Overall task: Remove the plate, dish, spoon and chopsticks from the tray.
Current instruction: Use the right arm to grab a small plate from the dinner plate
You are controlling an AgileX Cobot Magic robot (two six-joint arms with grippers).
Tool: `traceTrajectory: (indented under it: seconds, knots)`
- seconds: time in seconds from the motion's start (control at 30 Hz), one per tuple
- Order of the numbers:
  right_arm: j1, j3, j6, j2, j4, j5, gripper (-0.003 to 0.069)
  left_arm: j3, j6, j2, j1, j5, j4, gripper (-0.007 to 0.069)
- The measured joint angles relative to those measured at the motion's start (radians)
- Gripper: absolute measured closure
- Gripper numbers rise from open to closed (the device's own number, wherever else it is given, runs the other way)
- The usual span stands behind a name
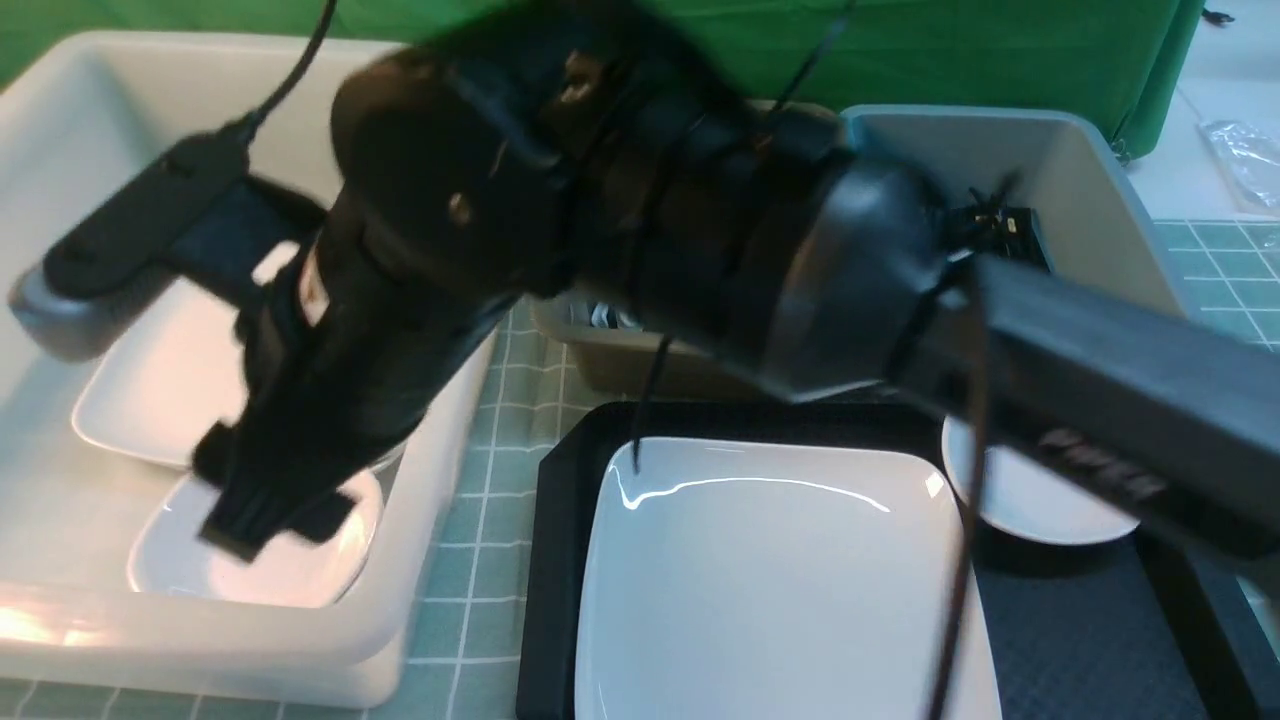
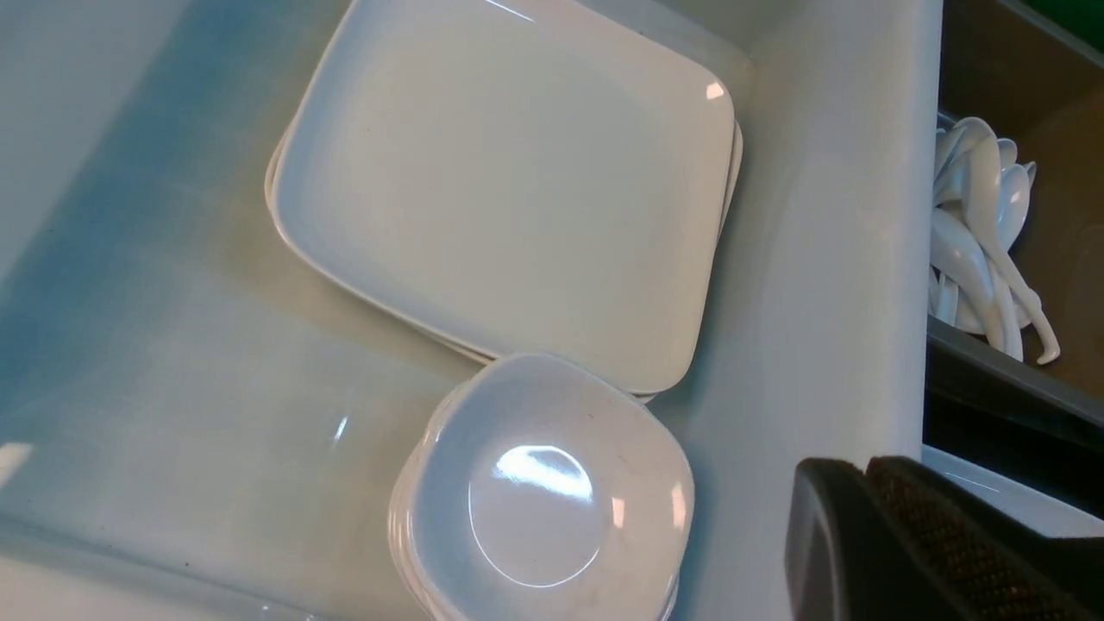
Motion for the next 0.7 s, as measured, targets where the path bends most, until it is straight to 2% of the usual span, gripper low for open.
traceTrajectory:
  seconds: [0.07, 0.13, 0.23, 0.27, 0.33, 0.53, 0.57, 0.6, 0.63, 0.67, 0.7]
  knots:
    - [0.0, 0.0, 0.056, -0.034, -0.156, 0.073, 0.0267, 0.0, 0.002, 0.0, 0.0, 0.002, -0.002, 0.0612]
    - [-0.009, 0.0, 0.119, -0.077, -0.31, 0.171, 0.0444, 0.0, 0.01, 0.0, -0.005, 0.003, -0.002, 0.0612]
    - [-0.057, 0.039, 0.166, -0.152, -0.405, 0.171, 0.0592, 0.0, 0.03, 0.0, -0.044, 0.006, -0.001, 0.0612]
    - [-0.062, 0.039, 0.166, -0.158, -0.408, 0.171, 0.0598, 0.0, 0.03, 0.0, -0.048, 0.006, -0.001, 0.0612]
    - [-0.137, 0.123, 0.18, -0.24, -0.42, 0.171, 0.0634, 0.0, 0.047, 0.005, -0.11, 0.008, 0.009, 0.0612]
    - [-0.392, 0.475, 0.203, -0.426, -0.363, 0.168, 0.0631, 0.009, 0.051, 0.041, -0.267, 0.019, 0.068, 0.0612]
    - [-0.45, 0.564, 0.204, -0.45, -0.338, 0.165, 0.0617, 0.014, 0.051, 0.051, -0.287, 0.021, 0.071, 0.0612]
    - [-0.469, 0.593, 0.204, -0.456, -0.328, 0.16, 0.0608, 0.017, 0.051, 0.053, -0.29, 0.021, 0.071, 0.0612]
    - [-0.545, 0.704, 0.204, -0.47, -0.283, 0.117, 0.056, 0.026, 0.052, 0.07, -0.309, 0.022, 0.071, 0.0612]
    - [-0.574, 0.768, 0.2, -0.473, -0.266, 0.079, 0.0519, 0.03, 0.053, 0.076, -0.314, 0.022, 0.071, 0.0612]
    - [-0.58, 0.768, 0.2, -0.473, -0.263, 0.069, 0.051, 0.031, 0.053, 0.08, -0.316, 0.022, 0.071, 0.0612]
